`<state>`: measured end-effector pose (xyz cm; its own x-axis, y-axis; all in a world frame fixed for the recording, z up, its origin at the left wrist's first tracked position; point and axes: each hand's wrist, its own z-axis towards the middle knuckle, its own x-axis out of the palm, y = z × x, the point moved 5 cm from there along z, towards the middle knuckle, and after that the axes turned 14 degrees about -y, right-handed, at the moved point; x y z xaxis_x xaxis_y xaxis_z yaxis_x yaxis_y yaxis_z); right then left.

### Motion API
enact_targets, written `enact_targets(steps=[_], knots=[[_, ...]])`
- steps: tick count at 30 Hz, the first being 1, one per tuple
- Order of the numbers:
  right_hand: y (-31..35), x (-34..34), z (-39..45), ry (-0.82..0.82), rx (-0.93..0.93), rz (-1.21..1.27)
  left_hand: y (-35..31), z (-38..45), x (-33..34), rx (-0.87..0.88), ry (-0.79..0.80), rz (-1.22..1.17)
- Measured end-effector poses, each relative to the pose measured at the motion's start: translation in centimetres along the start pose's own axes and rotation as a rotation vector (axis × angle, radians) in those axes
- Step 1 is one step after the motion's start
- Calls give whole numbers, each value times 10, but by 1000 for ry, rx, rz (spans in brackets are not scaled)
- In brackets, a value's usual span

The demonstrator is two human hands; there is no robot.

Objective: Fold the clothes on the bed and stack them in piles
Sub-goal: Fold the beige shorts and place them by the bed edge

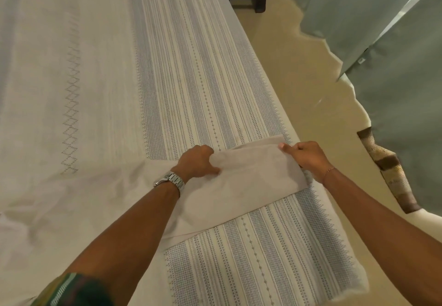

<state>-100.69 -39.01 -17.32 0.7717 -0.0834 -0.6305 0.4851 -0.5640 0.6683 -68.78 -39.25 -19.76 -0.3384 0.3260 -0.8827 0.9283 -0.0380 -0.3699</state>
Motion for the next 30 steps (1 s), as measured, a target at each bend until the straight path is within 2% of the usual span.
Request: enact_targets(steps=[4,7,11,16,19,22,26,30], knots=[[9,-11,1,28,-114,181,-2,5,-5,0,-26,-182],[4,-13,-2,122,-138,342,-3,6,-8,-11,-69,-191],[-7,-3,-6,366,38,404,-7,1,-1,5,-40,-70],[-12,0,-5,353,215,373,-13,-3,5,45,-105,57],[-12,5,-11,504,284,300,-18,-8,5,94,-211,81],[-6,12,-21,706,337,299,-18,-11,5,87,-236,105],[-4,8,-19,674,206,226,-11,-15,8,76,-272,95],[-9,3,-16,605,31,119,-2,-22,14,148,-375,173]])
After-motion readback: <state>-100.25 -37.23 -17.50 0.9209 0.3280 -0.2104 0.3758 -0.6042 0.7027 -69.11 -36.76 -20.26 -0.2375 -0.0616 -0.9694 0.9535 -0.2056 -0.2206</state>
